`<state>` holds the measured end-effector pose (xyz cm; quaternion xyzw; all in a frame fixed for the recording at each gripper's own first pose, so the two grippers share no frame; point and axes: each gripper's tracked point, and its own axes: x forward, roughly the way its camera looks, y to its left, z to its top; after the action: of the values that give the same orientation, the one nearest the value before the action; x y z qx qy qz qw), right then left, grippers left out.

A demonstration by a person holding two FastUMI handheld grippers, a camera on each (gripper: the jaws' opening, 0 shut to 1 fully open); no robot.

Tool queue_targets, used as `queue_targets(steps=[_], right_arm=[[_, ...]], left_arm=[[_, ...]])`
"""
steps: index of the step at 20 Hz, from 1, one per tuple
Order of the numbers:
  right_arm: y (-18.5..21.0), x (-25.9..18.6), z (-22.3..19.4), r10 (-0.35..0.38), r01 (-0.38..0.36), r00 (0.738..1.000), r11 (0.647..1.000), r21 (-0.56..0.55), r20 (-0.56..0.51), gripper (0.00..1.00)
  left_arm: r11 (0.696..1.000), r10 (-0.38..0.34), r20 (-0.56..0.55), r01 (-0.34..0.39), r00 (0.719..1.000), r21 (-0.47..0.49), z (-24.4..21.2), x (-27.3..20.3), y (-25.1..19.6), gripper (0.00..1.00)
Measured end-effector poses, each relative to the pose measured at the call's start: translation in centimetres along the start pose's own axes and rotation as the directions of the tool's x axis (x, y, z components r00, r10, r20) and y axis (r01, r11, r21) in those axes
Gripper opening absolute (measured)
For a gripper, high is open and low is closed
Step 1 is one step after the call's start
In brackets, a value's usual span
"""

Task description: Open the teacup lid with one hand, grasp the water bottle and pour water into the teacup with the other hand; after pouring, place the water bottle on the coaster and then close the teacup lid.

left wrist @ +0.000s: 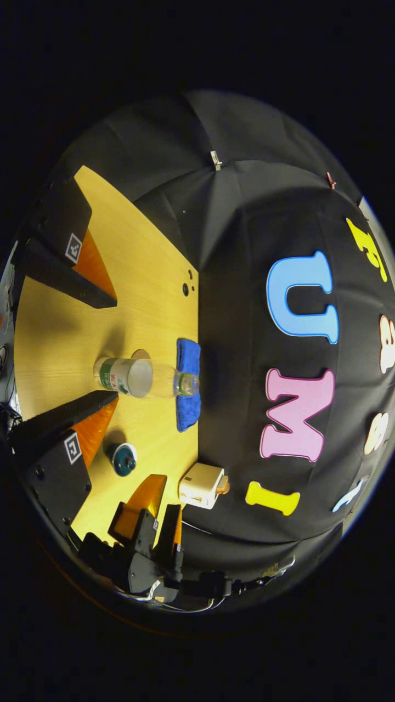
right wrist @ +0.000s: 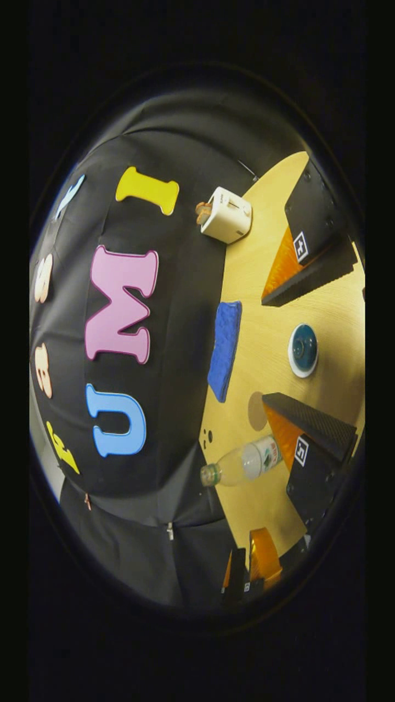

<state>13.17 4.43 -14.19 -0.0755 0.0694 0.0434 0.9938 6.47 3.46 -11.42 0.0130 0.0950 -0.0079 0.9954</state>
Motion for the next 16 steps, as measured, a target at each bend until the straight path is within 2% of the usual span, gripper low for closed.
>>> queue_targets(steps=[6, 9, 11, 16], right_arm=[[-0.6, 4.1, -4.8, -0.016, 0.015, 1.0, 0.998, -0.058, -0.014, 0.95], [-0.2, 4.8, -7.4, -0.011, 0.01, 0.998, 1.0, -0.016, -0.068, 0.96], [0.0, 5.2, -7.4, -0.009, 0.012, 0.997, 0.999, 0.04, -0.072, 0.94], [0.0, 5.9, -7.7, 0.0, 0.006, 0.995, 0.998, 0.057, -0.095, 0.74]], left_arm=[[1.0, 0.003, 0.011, -0.003, 1.0, -0.007, -3.0, 3.0, 0.6, 0.96], [1.0, 0.0, 0.02, 0.0, 1.0, -0.011, -3.6, 3.7, 0.7, 0.96], [1.0, -0.005, 0.012, 0.006, 1.0, -0.008, -4.4, 3.9, 0.6, 0.96], [1.0, -0.008, -0.019, 0.009, 1.0, 0.011, -6.1, 3.4, 0.7, 0.96]])
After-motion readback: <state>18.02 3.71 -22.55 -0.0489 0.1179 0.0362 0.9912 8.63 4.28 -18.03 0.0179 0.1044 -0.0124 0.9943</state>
